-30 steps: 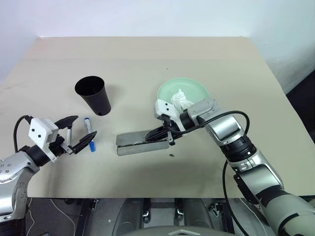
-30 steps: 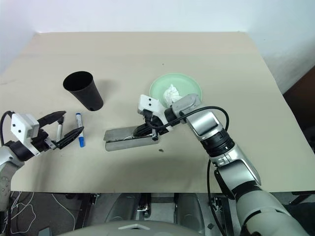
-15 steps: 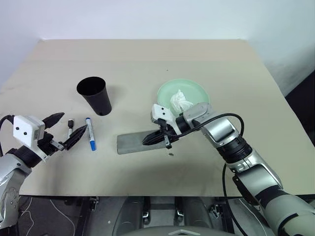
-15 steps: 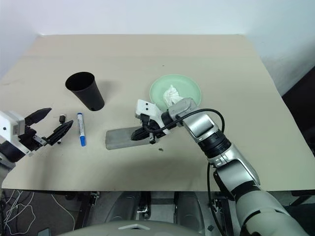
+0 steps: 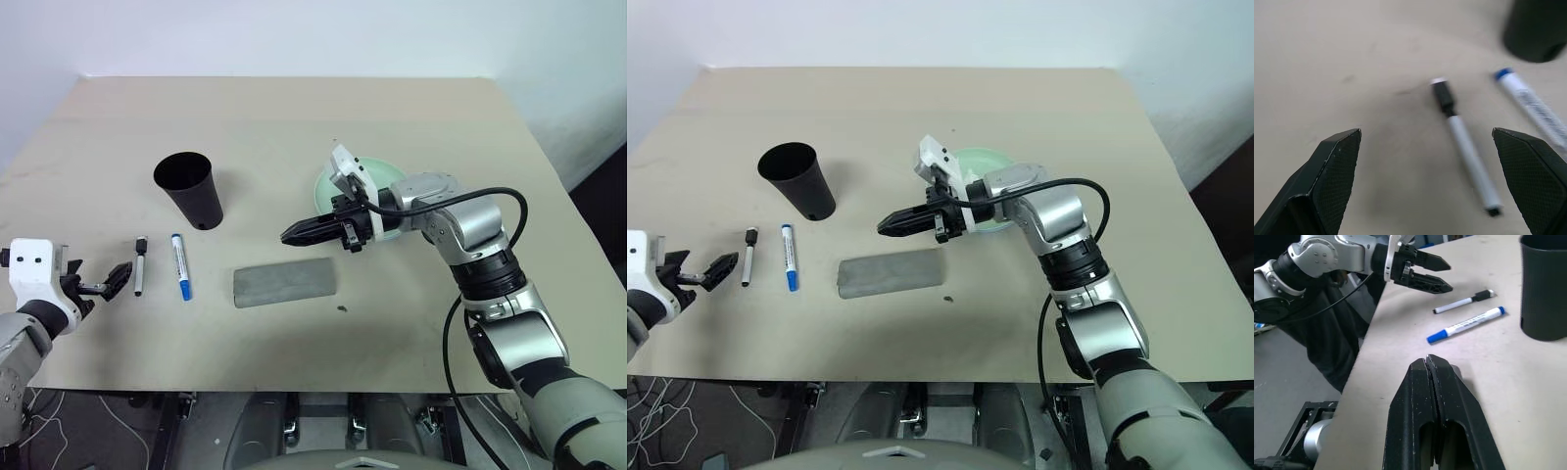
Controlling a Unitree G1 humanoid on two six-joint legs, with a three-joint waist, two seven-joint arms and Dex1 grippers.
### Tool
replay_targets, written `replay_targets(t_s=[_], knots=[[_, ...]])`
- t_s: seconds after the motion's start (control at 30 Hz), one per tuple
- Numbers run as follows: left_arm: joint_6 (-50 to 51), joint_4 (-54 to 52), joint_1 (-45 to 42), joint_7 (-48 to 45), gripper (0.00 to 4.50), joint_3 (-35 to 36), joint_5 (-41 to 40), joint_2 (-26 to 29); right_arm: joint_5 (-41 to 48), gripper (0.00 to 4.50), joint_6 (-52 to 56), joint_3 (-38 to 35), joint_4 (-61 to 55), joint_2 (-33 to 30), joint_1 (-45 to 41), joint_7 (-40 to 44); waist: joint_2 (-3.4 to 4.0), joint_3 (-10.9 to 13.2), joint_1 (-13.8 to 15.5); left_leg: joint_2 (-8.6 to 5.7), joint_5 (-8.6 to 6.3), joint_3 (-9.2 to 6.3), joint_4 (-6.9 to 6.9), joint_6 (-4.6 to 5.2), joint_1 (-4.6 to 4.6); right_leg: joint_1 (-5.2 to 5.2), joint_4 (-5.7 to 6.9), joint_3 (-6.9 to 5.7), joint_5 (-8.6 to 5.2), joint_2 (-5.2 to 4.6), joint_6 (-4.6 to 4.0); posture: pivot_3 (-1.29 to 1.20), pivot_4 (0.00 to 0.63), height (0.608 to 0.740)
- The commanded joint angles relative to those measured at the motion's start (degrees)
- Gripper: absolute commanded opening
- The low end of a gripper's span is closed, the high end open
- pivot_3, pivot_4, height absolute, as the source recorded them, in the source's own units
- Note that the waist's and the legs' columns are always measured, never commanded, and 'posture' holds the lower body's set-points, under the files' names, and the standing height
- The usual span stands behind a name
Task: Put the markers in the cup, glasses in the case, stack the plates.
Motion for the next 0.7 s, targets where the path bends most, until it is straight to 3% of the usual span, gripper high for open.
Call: replay_targets(t_s=[0.03, 0.4, 0.5, 0.7], knots=[[4.69, 0.87, -3.12, 1.91, 4.50, -1.98, 1.47, 1.83, 0.66, 0.03, -0.94, -1.16, -0.05, 0.20, -2.33, -1.09, -0.01, 0.00, -0.01, 0.00, 0.00, 0.01, -0.01, 0.00, -0.06, -0.06, 0.00, 0.00, 0.00, 0.00, 0.00, 0.00, 0.150, 0.681], [23.08, 2.84, -14.57, 6.70, 4.50, -7.66, 3.30, 2.98, 2.55, 0.03, 1.91, -1.79, -1.48, -0.27, -1.75, -3.75, -0.03, 0.02, -0.03, 0.00, 0.02, 0.05, -0.05, -0.04, -0.14, -0.09, 0.02, 0.00, 0.03, -0.02, 0.01, 0.00, 0.150, 0.681], [27.13, 4.60, -16.72, 7.49, 3.93, -7.55, 3.91, 3.01, 2.97, 0.00, 2.34, -1.73, -1.89, -0.51, -1.23, -4.53, -0.03, 0.02, -0.02, 0.00, 0.03, 0.05, -0.05, -0.06, -0.13, -0.08, 0.03, 0.00, 0.03, -0.01, 0.02, 0.00, 0.150, 0.681], [28.93, 5.58, -17.28, 6.56, 1.93, -8.65, 5.06, 4.30, 4.14, 0.00, 2.59, -2.29, -2.64, -1.26, -0.74, -5.05, -0.03, 0.02, -0.38, 0.06, 0.07, 0.09, -0.09, -0.14, -0.05, -0.01, 0.06, 0.01, 0.04, 0.00, 0.01, 0.00, 0.150, 0.681]])
